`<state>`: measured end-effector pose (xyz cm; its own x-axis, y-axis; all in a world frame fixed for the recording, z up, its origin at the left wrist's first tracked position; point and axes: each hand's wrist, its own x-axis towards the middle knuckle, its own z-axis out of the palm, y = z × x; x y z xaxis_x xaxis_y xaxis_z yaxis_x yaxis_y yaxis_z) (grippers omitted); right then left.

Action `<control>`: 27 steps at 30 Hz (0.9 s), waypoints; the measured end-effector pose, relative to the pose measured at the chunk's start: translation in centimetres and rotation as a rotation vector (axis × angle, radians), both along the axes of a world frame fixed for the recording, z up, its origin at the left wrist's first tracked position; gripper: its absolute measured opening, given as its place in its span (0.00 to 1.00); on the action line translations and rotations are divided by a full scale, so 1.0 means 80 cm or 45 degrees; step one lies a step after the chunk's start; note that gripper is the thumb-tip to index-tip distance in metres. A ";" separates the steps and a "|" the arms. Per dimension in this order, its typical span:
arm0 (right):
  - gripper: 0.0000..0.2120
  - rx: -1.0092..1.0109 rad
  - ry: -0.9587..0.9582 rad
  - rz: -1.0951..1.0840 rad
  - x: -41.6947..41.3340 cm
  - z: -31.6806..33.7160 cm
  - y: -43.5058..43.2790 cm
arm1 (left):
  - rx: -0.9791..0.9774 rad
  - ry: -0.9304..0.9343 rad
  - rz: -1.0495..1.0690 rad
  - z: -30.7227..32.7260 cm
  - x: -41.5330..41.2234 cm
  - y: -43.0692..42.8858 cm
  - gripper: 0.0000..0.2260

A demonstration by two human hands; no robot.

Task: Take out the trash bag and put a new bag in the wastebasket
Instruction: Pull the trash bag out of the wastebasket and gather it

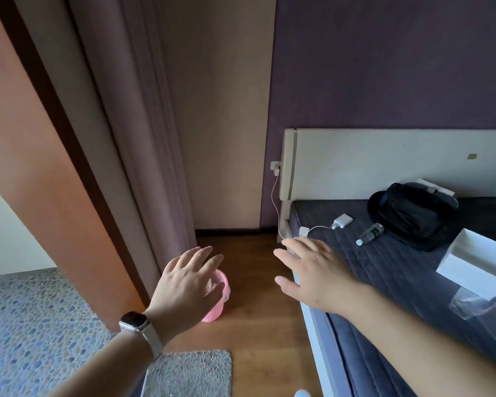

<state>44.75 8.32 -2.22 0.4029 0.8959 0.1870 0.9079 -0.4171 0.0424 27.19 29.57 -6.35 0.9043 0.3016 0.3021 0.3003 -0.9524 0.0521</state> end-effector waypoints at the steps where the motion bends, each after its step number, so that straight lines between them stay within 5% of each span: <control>1: 0.23 0.003 0.002 0.008 0.022 -0.008 0.010 | 0.006 0.006 0.013 -0.003 0.017 0.007 0.26; 15: 0.26 -0.031 0.080 0.260 0.346 -0.017 0.130 | 0.036 0.078 0.244 -0.007 0.288 0.081 0.26; 27: 0.25 -0.096 0.122 0.480 0.449 -0.060 0.300 | -0.073 0.087 0.504 -0.057 0.366 0.211 0.26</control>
<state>80.66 32.29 -7.04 0.0550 0.9942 0.0927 0.9981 -0.0523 -0.0320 56.49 46.46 -10.87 0.7326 0.6450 0.2176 0.6476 -0.7588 0.0689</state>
